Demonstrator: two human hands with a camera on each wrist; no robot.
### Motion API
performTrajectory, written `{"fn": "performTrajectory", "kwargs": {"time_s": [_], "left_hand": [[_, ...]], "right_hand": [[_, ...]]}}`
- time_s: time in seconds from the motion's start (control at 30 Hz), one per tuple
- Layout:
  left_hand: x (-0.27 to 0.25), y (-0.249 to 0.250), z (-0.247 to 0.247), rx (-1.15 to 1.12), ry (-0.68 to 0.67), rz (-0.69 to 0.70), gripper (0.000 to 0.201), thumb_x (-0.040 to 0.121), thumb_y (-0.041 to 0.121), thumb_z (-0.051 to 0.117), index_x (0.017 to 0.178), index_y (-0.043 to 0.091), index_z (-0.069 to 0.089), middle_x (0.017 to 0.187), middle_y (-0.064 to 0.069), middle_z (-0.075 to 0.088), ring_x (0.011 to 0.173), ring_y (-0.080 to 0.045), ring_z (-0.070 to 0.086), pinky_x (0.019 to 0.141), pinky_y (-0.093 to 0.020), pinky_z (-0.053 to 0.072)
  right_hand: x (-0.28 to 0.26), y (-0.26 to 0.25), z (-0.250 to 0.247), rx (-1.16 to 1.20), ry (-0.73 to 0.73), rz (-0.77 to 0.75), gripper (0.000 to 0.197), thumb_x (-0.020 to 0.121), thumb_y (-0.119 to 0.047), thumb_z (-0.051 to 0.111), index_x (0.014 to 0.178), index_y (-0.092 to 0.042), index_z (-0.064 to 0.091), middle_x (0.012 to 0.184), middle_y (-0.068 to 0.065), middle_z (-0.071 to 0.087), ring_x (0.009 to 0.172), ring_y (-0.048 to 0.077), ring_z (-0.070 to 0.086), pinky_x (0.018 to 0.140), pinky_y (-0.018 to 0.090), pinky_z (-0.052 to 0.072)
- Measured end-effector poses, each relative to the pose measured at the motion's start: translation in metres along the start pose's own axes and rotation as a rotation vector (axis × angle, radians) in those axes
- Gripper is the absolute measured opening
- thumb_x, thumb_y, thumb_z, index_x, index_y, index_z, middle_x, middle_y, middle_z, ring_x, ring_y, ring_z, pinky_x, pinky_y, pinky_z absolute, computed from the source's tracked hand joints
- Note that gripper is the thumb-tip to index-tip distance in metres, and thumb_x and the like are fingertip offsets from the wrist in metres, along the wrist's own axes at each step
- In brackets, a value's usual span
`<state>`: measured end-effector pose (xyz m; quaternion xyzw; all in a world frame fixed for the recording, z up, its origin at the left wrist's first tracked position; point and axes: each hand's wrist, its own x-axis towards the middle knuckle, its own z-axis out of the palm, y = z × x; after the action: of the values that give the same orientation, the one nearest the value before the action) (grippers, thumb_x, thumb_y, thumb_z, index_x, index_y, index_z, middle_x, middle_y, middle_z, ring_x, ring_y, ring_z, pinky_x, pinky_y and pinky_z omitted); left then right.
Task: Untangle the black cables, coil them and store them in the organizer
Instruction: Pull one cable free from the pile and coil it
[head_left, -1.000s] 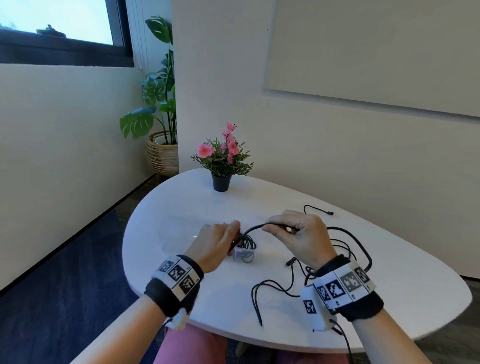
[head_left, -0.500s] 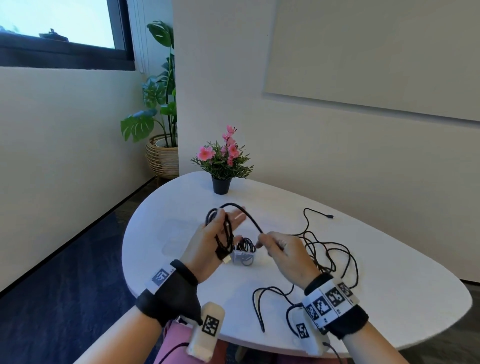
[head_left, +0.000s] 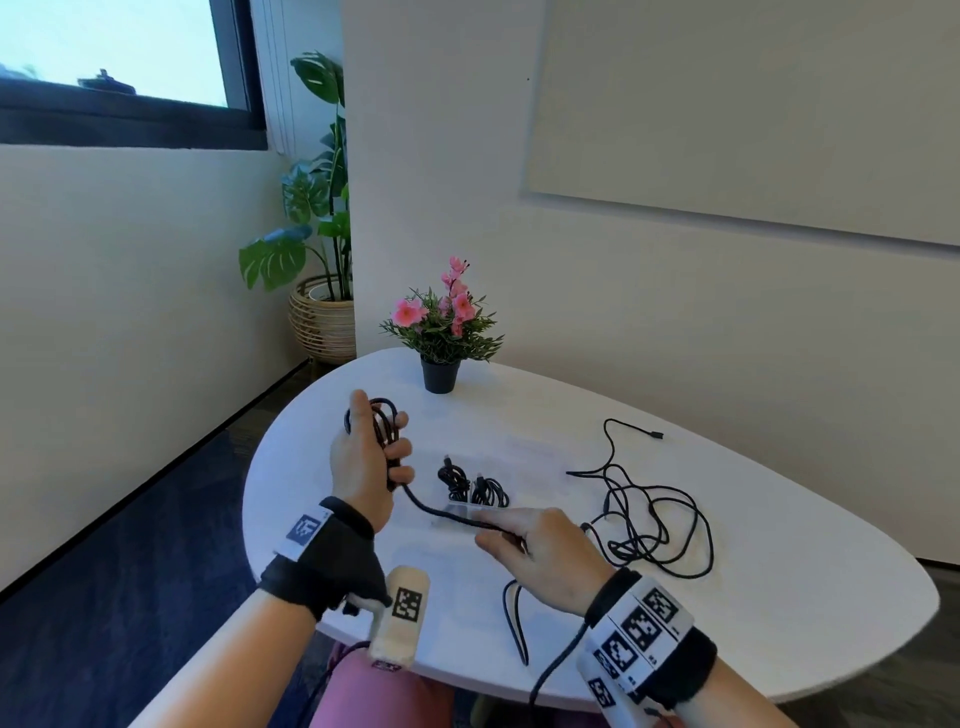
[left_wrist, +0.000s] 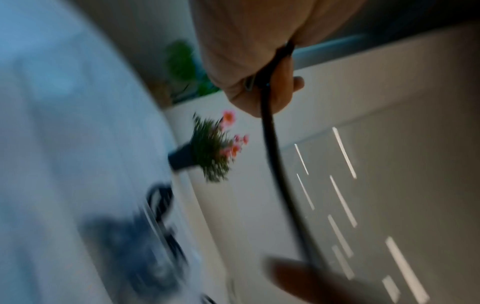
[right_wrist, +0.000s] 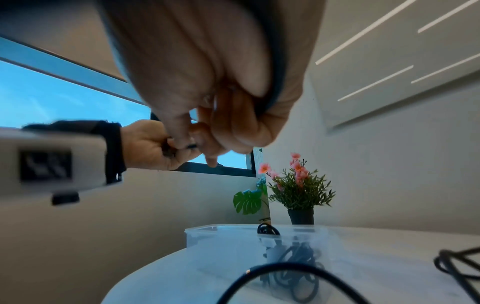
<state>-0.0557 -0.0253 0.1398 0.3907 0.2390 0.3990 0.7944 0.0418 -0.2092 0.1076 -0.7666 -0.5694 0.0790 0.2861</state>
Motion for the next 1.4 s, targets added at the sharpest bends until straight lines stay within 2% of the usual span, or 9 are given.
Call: {"fn": "performTrajectory", "kwargs": {"time_s": [0.23, 0.4, 0.5, 0.7, 0.87, 1.0, 1.13, 1.3, 1.4], "left_hand": [[-0.006, -0.011, -0.001, 1.235, -0.326, 0.428, 0.044, 0.1, 0.042, 0.031, 0.072, 0.019, 0.056, 0.065, 0.002, 0.063, 0.055, -0.008, 0.051, 0.064, -0.03, 0.041], [-0.031, -0.011, -0.001, 1.282, -0.795, 0.248, 0.048, 0.079, 0.065, 0.056, 0.067, 0.018, 0.053, 0.06, 0.007, 0.052, 0.05, -0.002, 0.043, 0.053, -0.02, 0.034], [-0.036, -0.015, 0.001, 1.504, -0.888, 0.243, 0.04, 0.073, 0.051, 0.072, 0.083, 0.014, 0.061, 0.066, 0.008, 0.054, 0.057, -0.005, 0.049, 0.055, -0.015, 0.039], [-0.035, -0.015, 0.011, 0.773, -0.863, -0.012, 0.028, 0.096, 0.016, 0.051, 0.069, 0.014, 0.057, 0.059, 0.003, 0.058, 0.066, -0.015, 0.063, 0.067, -0.027, 0.05], [-0.028, -0.028, 0.02, 0.207, -0.554, -0.25, 0.028, 0.098, 0.025, 0.043, 0.086, 0.004, 0.058, 0.081, -0.007, 0.067, 0.103, -0.021, 0.065, 0.089, -0.045, 0.052], [-0.024, -0.029, 0.022, -0.114, -0.429, -0.304, 0.035, 0.101, 0.035, 0.033, 0.09, 0.008, 0.053, 0.124, -0.013, 0.063, 0.12, -0.021, 0.056, 0.097, -0.04, 0.045], [-0.022, -0.03, 0.027, -0.213, -0.385, -0.244, 0.043, 0.102, 0.037, 0.023, 0.106, 0.01, 0.056, 0.13, -0.009, 0.06, 0.123, -0.023, 0.054, 0.1, -0.043, 0.041], [-0.016, -0.031, 0.028, -0.355, -0.282, -0.253, 0.036, 0.102, 0.037, 0.029, 0.096, 0.012, 0.053, 0.081, 0.002, 0.063, 0.084, -0.017, 0.07, 0.087, -0.053, 0.049], [-0.005, -0.027, 0.021, -0.32, -0.121, -0.213, 0.028, 0.1, 0.038, 0.035, 0.085, 0.018, 0.046, 0.06, 0.009, 0.046, 0.042, -0.004, 0.041, 0.046, -0.021, 0.044]], "right_hand": [[0.007, -0.006, -0.017, -0.3, 0.389, -0.279, 0.022, 0.092, -0.039, 0.048, 0.092, -0.032, 0.069, 0.07, -0.009, 0.054, 0.059, 0.008, 0.048, 0.047, 0.02, 0.03], [0.011, 0.008, -0.031, -0.12, 0.467, -0.335, 0.028, 0.082, -0.045, 0.064, 0.085, -0.019, 0.071, 0.07, -0.011, 0.056, 0.057, 0.003, 0.05, 0.053, 0.019, 0.042], [0.011, 0.019, -0.035, 0.053, 0.499, -0.246, 0.034, 0.062, -0.042, 0.081, 0.073, -0.012, 0.069, 0.066, -0.009, 0.059, 0.057, 0.001, 0.05, 0.055, 0.016, 0.043], [0.019, 0.032, -0.034, 0.402, 0.54, 0.054, 0.027, 0.061, -0.039, 0.078, 0.066, -0.014, 0.069, 0.052, -0.009, 0.058, 0.05, 0.003, 0.048, 0.053, 0.016, 0.039], [0.014, 0.027, -0.018, 0.769, 0.297, 0.238, 0.03, 0.08, -0.029, 0.066, 0.078, 0.0, 0.058, 0.044, -0.011, 0.038, 0.044, 0.008, 0.034, 0.041, 0.019, 0.038], [0.002, 0.02, -0.006, 0.919, 0.219, 0.292, 0.025, 0.097, -0.026, 0.047, 0.083, -0.006, 0.051, 0.048, -0.004, 0.03, 0.042, 0.013, 0.036, 0.055, 0.035, 0.056], [-0.004, 0.018, 0.008, 0.692, 0.088, 0.225, 0.025, 0.102, -0.027, 0.036, 0.1, -0.01, 0.054, 0.053, -0.003, 0.034, 0.039, 0.011, 0.032, 0.04, 0.022, 0.036], [-0.004, 0.019, 0.013, 0.259, -0.063, 0.139, 0.029, 0.099, -0.04, 0.04, 0.117, -0.031, 0.061, 0.055, -0.018, 0.053, 0.054, -0.002, 0.048, 0.064, 0.023, 0.041], [-0.008, 0.016, 0.0, 0.105, -0.158, 0.069, 0.038, 0.094, -0.049, 0.046, 0.096, -0.019, 0.069, 0.057, -0.011, 0.053, 0.055, 0.004, 0.048, 0.061, 0.029, 0.039]]}}
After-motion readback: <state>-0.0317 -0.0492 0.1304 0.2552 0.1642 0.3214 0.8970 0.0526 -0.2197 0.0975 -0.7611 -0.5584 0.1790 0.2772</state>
